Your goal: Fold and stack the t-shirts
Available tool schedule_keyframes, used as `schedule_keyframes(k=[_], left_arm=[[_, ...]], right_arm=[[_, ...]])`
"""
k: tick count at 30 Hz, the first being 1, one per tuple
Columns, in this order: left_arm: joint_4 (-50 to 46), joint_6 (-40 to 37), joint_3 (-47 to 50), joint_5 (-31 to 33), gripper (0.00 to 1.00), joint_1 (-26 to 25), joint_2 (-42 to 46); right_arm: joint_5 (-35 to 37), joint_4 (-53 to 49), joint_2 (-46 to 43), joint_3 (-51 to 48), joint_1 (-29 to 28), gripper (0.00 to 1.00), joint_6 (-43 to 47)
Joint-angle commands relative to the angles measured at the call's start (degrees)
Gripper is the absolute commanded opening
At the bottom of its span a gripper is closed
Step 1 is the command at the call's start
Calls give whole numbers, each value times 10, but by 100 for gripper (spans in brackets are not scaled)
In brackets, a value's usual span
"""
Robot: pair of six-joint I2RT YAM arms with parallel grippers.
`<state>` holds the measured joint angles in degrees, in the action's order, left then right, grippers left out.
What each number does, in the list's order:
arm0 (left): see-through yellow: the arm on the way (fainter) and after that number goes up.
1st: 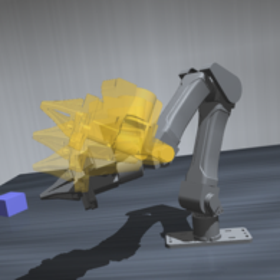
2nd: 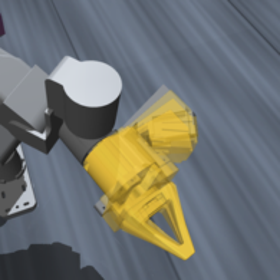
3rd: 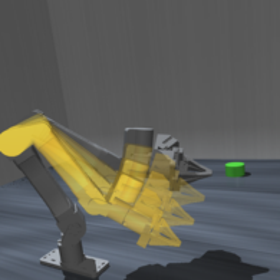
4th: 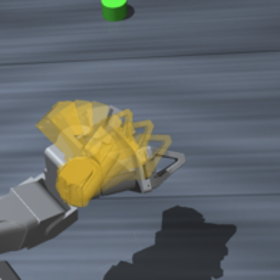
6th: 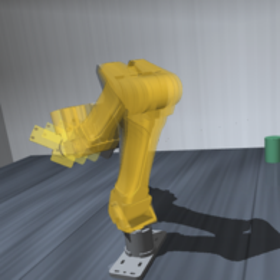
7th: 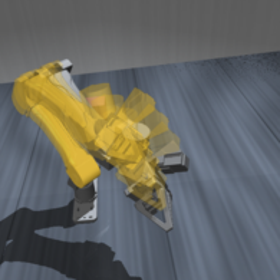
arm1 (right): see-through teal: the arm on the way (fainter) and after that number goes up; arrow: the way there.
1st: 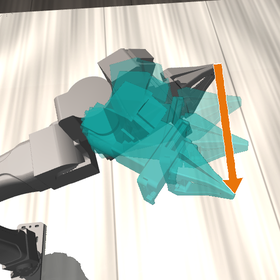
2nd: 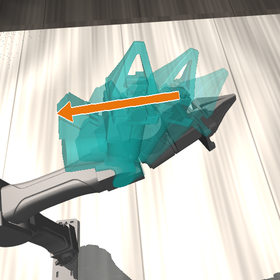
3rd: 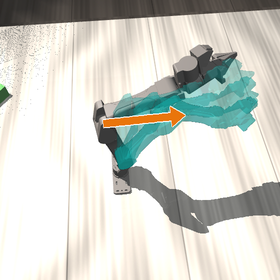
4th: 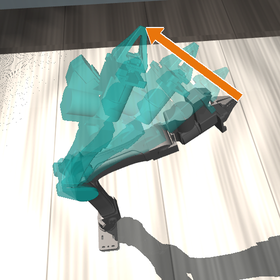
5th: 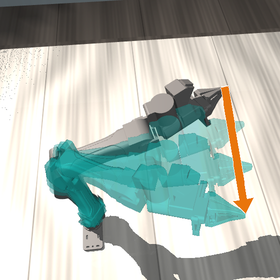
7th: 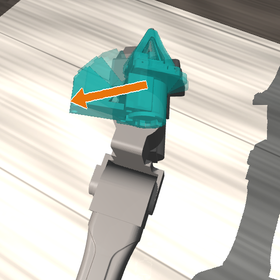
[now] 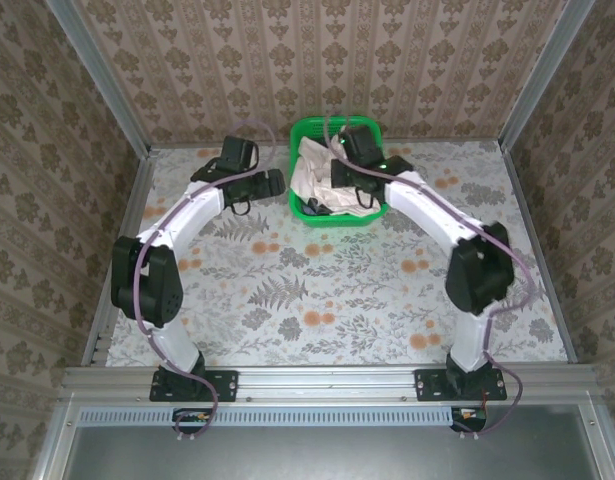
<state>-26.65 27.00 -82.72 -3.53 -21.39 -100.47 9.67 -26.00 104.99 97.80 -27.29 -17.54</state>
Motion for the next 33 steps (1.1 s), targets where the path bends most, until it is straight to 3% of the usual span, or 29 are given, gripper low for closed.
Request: schedule_keyframes(k=[1, 4, 9, 13, 18, 23, 26, 29, 33], left_arm=[[48, 19, 32, -51, 91, 11, 29], [55, 22, 37, -58, 91, 14, 17], [67, 37, 24, -84, 90, 10, -25], [63, 45, -9, -103, 89, 1, -70], [47, 48, -72, -118, 83, -22, -139], [5, 44, -133, -82, 58, -41, -202], [-12, 42, -130, -37, 29, -39, -202], [-29, 27, -109, 5, 12, -24, -176], [-37, -9, -58, 18, 1, 25, -110]], right_arm=[[89, 5, -168, -14, -8, 0, 49], [147, 43, -294, -56, -17, 0, 77], [190, 40, -423, -46, -22, 0, 108], [194, 23, -486, -14, -23, 0, 114], [196, -11, -496, -5, -23, 0, 123], [223, -18, -495, -75, -23, 0, 120], [234, -9, -498, -125, -23, 0, 111], [237, -2, -494, -148, -22, 0, 109], [221, -7, -472, -137, -22, 0, 98]])
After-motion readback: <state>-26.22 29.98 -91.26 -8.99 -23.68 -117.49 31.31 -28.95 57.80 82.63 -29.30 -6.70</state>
